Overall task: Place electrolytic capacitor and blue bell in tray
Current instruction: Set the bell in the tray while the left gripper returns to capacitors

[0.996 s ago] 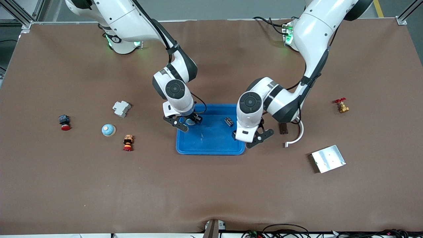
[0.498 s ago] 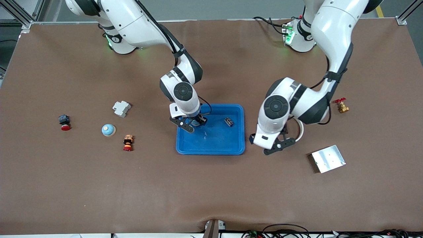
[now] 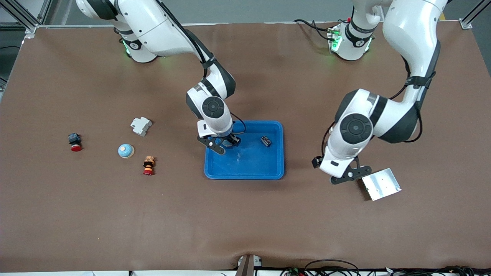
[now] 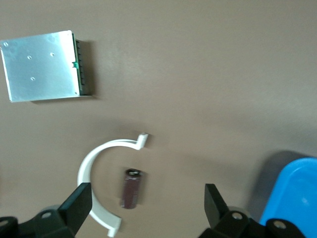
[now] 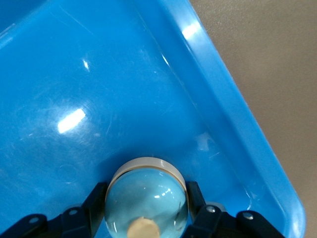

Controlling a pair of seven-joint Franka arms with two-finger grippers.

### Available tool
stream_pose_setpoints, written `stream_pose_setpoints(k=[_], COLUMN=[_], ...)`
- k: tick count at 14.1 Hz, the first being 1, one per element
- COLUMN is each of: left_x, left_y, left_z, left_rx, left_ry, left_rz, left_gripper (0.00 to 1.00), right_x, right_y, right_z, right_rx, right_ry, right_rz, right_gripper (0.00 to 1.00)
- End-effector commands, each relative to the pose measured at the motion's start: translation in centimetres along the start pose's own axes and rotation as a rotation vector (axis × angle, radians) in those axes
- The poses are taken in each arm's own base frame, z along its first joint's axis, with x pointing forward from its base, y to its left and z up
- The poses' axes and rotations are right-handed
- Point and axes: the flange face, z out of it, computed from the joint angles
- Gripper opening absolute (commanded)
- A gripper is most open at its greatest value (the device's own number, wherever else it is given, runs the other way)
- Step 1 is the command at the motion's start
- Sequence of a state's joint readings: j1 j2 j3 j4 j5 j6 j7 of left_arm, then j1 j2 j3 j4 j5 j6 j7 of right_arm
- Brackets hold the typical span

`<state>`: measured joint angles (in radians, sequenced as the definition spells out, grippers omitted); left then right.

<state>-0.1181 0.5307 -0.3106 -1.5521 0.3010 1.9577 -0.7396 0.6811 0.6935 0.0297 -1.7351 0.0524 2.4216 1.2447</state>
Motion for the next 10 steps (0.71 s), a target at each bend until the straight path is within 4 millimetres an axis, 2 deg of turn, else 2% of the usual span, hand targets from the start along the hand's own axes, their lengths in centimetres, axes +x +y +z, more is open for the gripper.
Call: stream_pose_setpoints(k=[1,4,7,9,10], left_x=[-1.0,-1.0,-2.0,-2.8,-3.1], left_y=[-2.1,-3.4,-3.9,-3.7,-3.5], left_z=[-0.3,0.7,3.2,4.8,5.7], left_rx=[0.002,-0.041,-0.076,-0.086,-0.097], left_ry=[-0.029,-0.059,-0.068,-0.062,-0.059], left_rz=[0.105,0.168,0.176,0.187,0.189], left_gripper=[1.0,1.0,1.0,1.0,1.0], right_x=[0.0,1.0,2.4,4.0,4.6], right_y=[-1.2,-2.2,-3.1,-2.5,-2.0], right_z=[-0.3,-3.2,-6.9,-8.1,-9.4], right_rx=[0.005,0.007,-0.057,-0.072,-0.077], right_ry=[0.023,0.028,0.007,0.001,-0.003], right_rz=[0.002,0.0,0.007,0.011,-0.023], right_gripper=[1.0,1.0,1.0,1.0,1.0])
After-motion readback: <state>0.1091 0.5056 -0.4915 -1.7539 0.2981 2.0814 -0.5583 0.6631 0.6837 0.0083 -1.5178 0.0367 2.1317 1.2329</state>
